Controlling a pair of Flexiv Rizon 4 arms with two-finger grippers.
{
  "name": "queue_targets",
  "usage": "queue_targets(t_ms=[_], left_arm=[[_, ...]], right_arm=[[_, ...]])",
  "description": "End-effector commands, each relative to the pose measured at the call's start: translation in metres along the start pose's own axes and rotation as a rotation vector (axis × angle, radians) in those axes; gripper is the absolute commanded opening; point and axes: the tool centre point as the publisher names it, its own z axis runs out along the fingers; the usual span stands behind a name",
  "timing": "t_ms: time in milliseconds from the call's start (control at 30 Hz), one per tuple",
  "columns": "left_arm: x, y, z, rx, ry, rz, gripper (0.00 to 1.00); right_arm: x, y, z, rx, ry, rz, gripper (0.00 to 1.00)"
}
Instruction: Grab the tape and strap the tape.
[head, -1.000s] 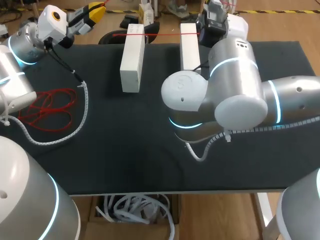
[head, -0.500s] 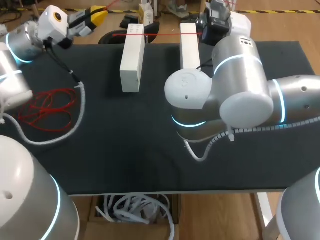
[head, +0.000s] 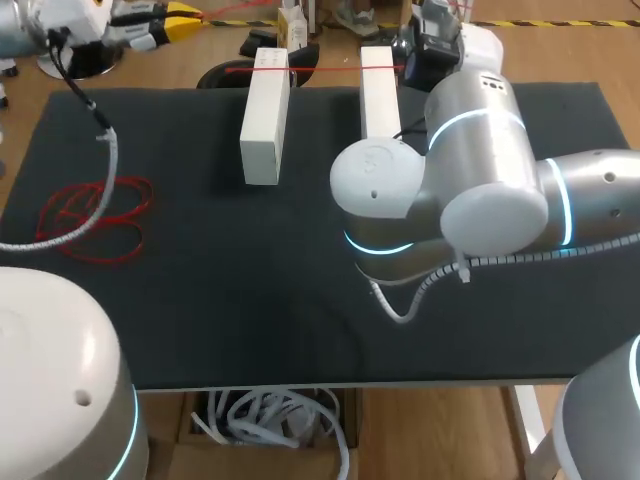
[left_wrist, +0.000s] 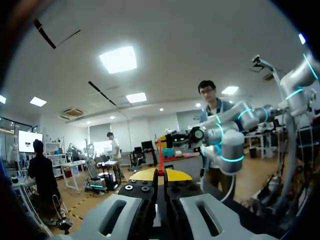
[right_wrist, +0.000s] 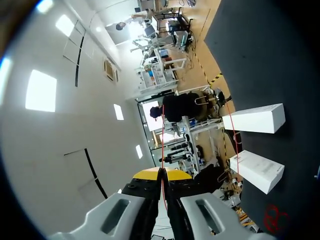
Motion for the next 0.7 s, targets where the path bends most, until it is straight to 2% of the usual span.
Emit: queue_targets(t_ms=[33,167,400,500,700], left_arm=[[-0.001,-0.009,0.0,-0.398,0.063,-0.061,0.0],[-0.001,-0.009,0.0,-0.398,0.063,-0.061,0.0],[-0.002,-0.01,0.0,-0.641,0.039,-0.024,0.0],[-0.002,-0.011,0.001,-0.703,0.042,-0.007,0.0],[-0.005,-0.021,0.009,-0.759,0.06,0.008,0.0]], right_arm=[[0.004,0.001,0.0,0.002,-0.009,-0.003,0.0],[0.004,0.001,0.0,0.002,-0.009,-0.003,0.0],[0.004,0.001,0.0,0.002,-0.009,-0.003,0.0],[0.004,0.001,0.0,0.002,-0.009,-0.003,0.0],[0.004,0.001,0.0,0.002,-0.009,-0.003,0.0]])
